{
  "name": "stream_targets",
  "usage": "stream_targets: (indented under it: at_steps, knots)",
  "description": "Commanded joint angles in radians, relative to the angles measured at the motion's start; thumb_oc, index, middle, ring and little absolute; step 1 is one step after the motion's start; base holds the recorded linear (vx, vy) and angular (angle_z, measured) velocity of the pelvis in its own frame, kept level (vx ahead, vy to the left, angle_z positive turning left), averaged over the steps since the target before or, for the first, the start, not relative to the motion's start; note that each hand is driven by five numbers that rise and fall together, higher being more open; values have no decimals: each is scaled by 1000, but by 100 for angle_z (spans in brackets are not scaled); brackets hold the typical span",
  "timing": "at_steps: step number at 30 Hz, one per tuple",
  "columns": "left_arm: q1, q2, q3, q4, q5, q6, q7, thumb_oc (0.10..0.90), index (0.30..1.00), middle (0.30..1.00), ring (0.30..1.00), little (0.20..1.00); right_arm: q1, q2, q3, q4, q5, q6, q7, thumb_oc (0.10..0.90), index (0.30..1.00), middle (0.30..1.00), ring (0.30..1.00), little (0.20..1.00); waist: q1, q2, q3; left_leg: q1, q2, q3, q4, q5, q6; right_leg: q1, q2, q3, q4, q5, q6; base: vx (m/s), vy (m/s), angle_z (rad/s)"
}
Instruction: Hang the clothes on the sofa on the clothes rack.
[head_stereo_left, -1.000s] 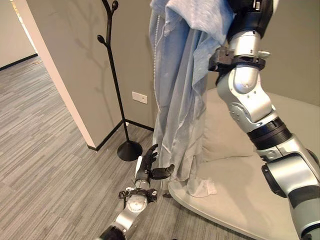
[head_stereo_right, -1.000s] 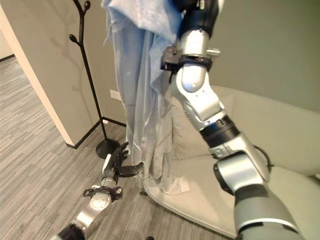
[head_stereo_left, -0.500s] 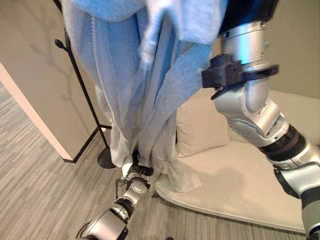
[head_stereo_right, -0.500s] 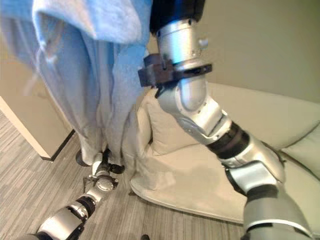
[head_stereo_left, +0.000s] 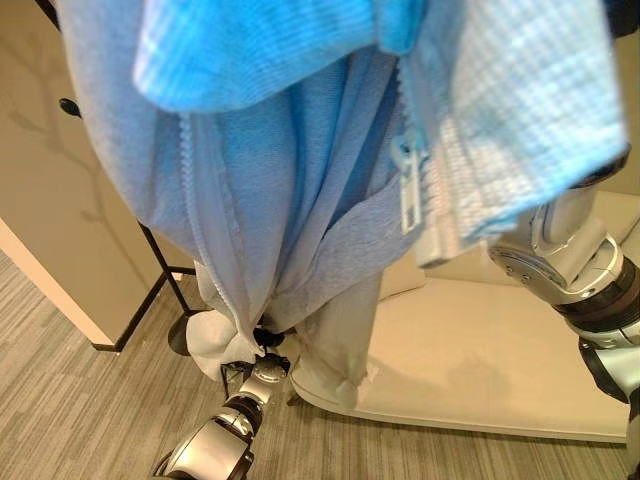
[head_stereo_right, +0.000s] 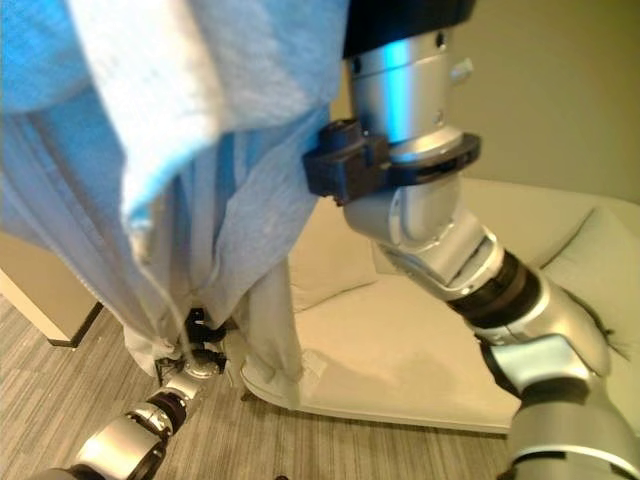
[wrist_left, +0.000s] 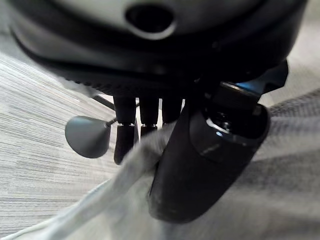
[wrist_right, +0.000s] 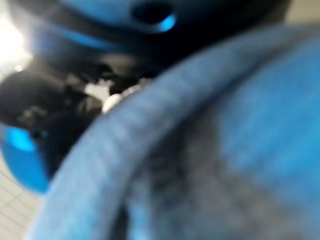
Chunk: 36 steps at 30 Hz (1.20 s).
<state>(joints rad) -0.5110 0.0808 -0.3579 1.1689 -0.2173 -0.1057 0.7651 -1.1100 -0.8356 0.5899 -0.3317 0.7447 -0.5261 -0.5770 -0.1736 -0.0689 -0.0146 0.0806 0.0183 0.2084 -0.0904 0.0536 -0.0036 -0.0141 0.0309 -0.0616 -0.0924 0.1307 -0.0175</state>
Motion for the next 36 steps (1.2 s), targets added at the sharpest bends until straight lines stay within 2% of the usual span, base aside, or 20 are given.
stream_targets:
  at_steps: [1,5,8,11,12,13,15,17,21,24,27,30,32,33,36]
  knots:
    - [-48,112,15,-110,32,-103,136,400,300,300,300,300,54,-30,-121,83,-4,-49,-41,400,300,300,300,300,75,-2,-80,-17,71,-68,3,-59,-77,29,-93,14,5,-82,139,0,0,0]
    - [58,231,91,-437,127,-110,199,400,300,300,300,300,177,-64,-186,45,-42,-17,-8,400,300,300,300,300,104,2,-78,-25,72,-84,3,-54,-79,38,-94,-10,5,-90,137,-9,-31,18]
    - [165,365,205,-711,276,-71,235,400,300,300,300,300,254,-73,-248,33,-70,3,29,400,300,300,300,300,132,4,-79,-32,75,-97,3,-50,-81,44,-93,-28,5,-98,134,1,-45,21]
    - [267,465,352,-881,436,-15,242,400,300,300,300,300,314,-59,-321,30,-103,27,68,400,300,300,300,300,154,8,-80,-34,78,-109,3,-50,-84,50,-89,-39,5,-106,131,5,-64,17]
    - [322,513,441,-963,509,0,243,400,300,300,300,300,343,-49,-358,34,-116,36,95,400,300,300,300,300,167,10,-82,-36,82,-116,3,-48,-87,53,-87,-47,5,-109,129,1,-62,23]
    - [329,514,446,-971,512,3,240,400,300,300,300,300,345,-46,-360,32,-115,37,97,400,300,300,300,300,165,9,-83,-36,82,-117,3,-48,-87,53,-87,-47,5,-110,129,-1,-60,21]
    - [392,569,569,-1047,555,-8,248,400,300,300,300,300,368,-38,-395,37,-125,47,128,400,300,300,300,300,188,13,-79,-42,85,-127,3,-42,-92,55,-81,-56,5,-115,127,-2,-61,15]
    - [439,600,652,-1118,568,-16,243,400,300,300,300,300,392,-27,-418,22,-134,54,155,400,300,300,300,300,198,17,-75,-51,87,-138,3,-32,-98,54,-79,-66,5,-119,125,-12,-53,20]
    - [471,592,720,-1183,551,-48,232,400,300,300,300,300,432,-24,-470,-11,-184,52,168,400,300,300,300,300,231,19,-39,-92,79,-164,3,-7,-105,46,-85,-104,5,-117,124,-84,1,24]
    - [441,549,691,-1207,537,-74,216,400,300,300,300,300,489,-16,-521,-39,-263,72,141,400,300,300,300,300,225,7,-7,-107,102,-112,20,7,-101,41,-119,-178,9,-107,126,-144,88,62]
    - [483,484,666,-1222,509,-112,183,400,300,300,300,300,572,55,-514,-92,-302,92,164,400,300,300,300,300,213,4,-7,-59,171,-103,29,-3,-119,34,-147,-184,23,-95,136,-25,247,103]
    - [479,461,639,-1213,483,-136,172,400,300,300,300,300,623,90,-511,-105,-298,91,165,400,300,300,300,300,200,9,12,-61,265,-104,11,58,-145,13,-188,-192,48,-98,158,-67,287,2]
    - [465,461,623,-1195,475,-146,174,400,300,300,300,300,671,99,-532,-107,-334,100,145,400,300,300,300,300,190,20,26,-90,317,-97,3,88,-161,7,-215,-204,62,-103,177,-65,361,5]
    - [457,457,615,-1195,474,-151,170,400,300,300,300,300,712,107,-557,-105,-361,102,130,400,300,300,300,300,186,31,30,-100,328,-95,3,84,-166,5,-231,-210,68,-99,189,-18,395,13]
    - [474,447,592,-1191,479,-173,146,400,300,300,300,300,816,137,-620,-101,-440,132,95,400,300,300,300,300,181,65,20,-101,310,-90,18,45,-181,22,-285,-224,80,-89,208,62,490,19]
